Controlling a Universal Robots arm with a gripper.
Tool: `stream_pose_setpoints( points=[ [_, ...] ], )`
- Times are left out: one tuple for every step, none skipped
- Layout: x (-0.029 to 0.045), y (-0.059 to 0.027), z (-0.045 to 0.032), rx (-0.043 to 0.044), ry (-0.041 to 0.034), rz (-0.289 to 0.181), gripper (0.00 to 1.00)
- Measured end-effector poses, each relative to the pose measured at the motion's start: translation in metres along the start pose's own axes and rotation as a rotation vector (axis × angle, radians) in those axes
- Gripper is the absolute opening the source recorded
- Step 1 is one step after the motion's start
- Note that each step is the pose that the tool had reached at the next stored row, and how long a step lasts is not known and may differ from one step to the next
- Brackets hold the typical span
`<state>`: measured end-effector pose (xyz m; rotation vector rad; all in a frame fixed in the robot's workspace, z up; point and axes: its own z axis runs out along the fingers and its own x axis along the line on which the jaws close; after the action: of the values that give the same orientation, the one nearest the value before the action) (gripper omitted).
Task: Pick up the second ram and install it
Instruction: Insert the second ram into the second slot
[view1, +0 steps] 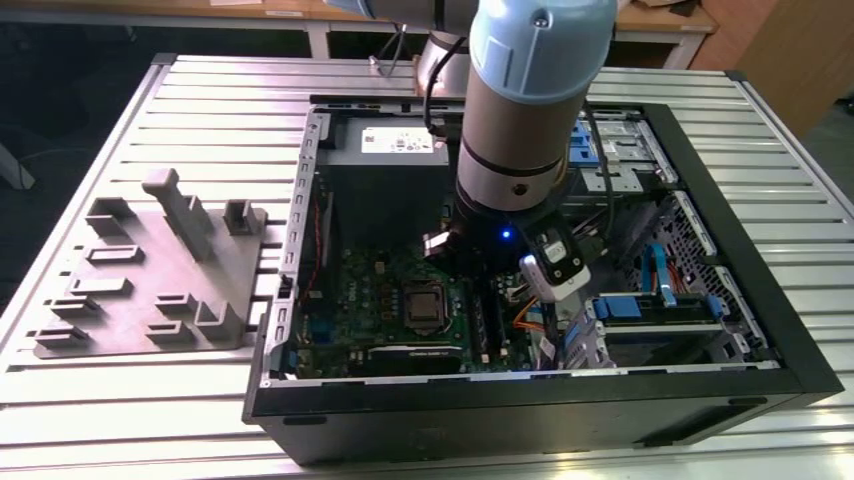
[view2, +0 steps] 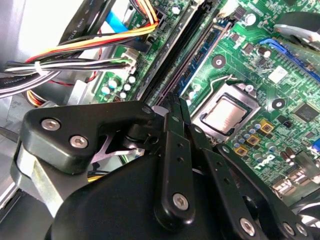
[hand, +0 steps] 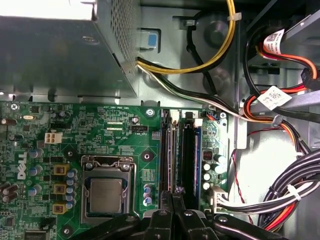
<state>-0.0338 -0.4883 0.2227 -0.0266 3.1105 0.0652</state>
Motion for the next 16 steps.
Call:
stream_pose_setpoints(
  points=[
    [0.0000,0.0000,0.0000,-0.0001,0.0000,0.000,0.12],
    [0.0000,0.0001,0.0002,0.0014,0.0000,0.000,0.12],
    [-0.0001,0.0001,0.0003,0.0073,0.0000,0.000,0.12],
    [0.0000,0.0001,0.0003,0.0152,0.0001,0.000,0.12],
    [-0.0001,0.0001,0.0003,0.0223,0.0002,-0.001,0.12],
    [0.0000,0.0000,0.0001,0.0254,0.0004,-0.001,0.12],
    [0.0000,0.0000,0.0002,0.0254,0.0004,-0.001,0.12],
    [0.0000,0.0000,0.0001,0.0256,0.0004,-0.001,0.12],
    [0.0000,0.0000,0.0001,0.0257,0.0004,-0.001,0.12],
    [0.0000,0.0000,0.0001,0.0257,0.0004,-0.001,0.12],
    [0.0000,0.0000,0.0001,0.0257,0.0004,-0.001,0.12],
    [0.0000,0.0000,0.0001,0.0259,0.0004,0.002,0.12],
    [0.0000,0.0000,0.0003,0.0262,0.0001,0.011,0.12],
    [0.0000,0.0000,0.0004,0.0269,-0.0001,0.023,0.12],
    [0.0000,0.0000,0.0005,0.0269,-0.0004,0.032,0.12],
    [0.0000,-0.0001,0.0005,0.0269,-0.0004,0.034,0.12]
  ],
)
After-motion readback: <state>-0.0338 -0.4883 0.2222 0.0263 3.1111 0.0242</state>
